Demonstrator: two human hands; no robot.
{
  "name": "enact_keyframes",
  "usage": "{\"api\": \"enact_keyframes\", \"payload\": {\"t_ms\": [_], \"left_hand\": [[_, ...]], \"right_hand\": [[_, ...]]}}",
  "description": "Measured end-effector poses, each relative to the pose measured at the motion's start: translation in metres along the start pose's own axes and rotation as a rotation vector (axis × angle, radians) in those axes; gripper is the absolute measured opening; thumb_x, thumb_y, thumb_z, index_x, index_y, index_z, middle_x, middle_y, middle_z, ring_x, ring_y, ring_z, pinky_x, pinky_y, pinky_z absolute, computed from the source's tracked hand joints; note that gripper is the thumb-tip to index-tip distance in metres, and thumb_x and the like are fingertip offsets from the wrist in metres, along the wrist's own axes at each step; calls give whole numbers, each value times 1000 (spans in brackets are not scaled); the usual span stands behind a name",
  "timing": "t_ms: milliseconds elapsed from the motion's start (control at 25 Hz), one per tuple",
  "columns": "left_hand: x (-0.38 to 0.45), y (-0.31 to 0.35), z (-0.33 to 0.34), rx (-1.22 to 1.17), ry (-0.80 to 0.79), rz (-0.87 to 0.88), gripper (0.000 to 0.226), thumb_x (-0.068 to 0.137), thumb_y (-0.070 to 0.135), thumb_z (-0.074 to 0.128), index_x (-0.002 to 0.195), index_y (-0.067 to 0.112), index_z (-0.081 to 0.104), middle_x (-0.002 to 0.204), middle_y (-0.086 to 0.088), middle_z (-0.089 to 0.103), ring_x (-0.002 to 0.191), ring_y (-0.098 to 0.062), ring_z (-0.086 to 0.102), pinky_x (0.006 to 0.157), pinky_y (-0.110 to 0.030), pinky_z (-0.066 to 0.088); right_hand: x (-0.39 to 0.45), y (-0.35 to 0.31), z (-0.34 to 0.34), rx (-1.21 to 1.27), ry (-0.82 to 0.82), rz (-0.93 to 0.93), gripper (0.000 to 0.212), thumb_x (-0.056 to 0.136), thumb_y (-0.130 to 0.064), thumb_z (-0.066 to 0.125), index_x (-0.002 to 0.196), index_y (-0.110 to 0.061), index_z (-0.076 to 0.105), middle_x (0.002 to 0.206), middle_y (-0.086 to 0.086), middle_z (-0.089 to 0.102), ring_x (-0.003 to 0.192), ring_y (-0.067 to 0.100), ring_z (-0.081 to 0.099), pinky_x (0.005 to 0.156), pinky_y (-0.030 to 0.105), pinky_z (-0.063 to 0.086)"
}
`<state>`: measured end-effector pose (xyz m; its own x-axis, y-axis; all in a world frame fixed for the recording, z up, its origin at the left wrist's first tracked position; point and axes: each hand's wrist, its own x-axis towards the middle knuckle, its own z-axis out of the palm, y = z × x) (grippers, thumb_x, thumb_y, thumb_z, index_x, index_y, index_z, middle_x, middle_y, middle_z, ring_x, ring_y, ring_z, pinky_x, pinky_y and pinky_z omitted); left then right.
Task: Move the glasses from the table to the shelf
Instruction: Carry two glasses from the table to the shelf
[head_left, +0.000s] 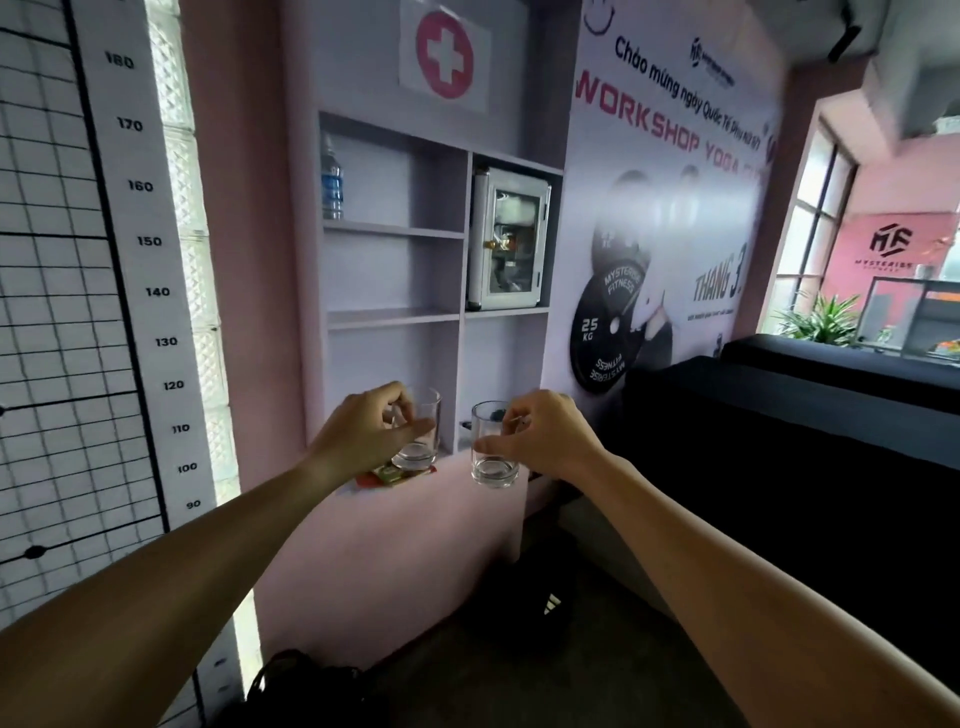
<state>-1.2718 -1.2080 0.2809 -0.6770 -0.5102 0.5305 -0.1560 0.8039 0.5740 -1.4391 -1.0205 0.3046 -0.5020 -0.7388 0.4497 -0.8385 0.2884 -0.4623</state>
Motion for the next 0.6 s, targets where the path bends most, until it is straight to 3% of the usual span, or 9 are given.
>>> {"api": "enact_keyframes", "payload": {"t_ms": [160,320,600], "left_hand": [[75,-35,12,29,10,28,44,66,77,61,75,34,56,76,11,70,77,-12,67,73,-39,57],[134,-63,24,29,20,23,40,66,77,63,74,38,55,76,16,69,81,-8,67,69,-30,53],[206,-109,54,66,65,-41,42,67,71,65,78,31,59,89,7,73,87,-13,69,78,-40,58]], "right_hand": [[77,23,17,4,3,-6,40,62,-57,84,60,-22,64,64,-7,67,64,13,64,62,35,59],[143,42,40,30,-5,-10,43,60,-60,84,61,-21,66,62,-7,67,61,11,64,57,31,58],[250,86,79,57,-37,-91,42,59,-60,84,63,-22,67,67,-7,69,63,11,65,61,36,61]]}}
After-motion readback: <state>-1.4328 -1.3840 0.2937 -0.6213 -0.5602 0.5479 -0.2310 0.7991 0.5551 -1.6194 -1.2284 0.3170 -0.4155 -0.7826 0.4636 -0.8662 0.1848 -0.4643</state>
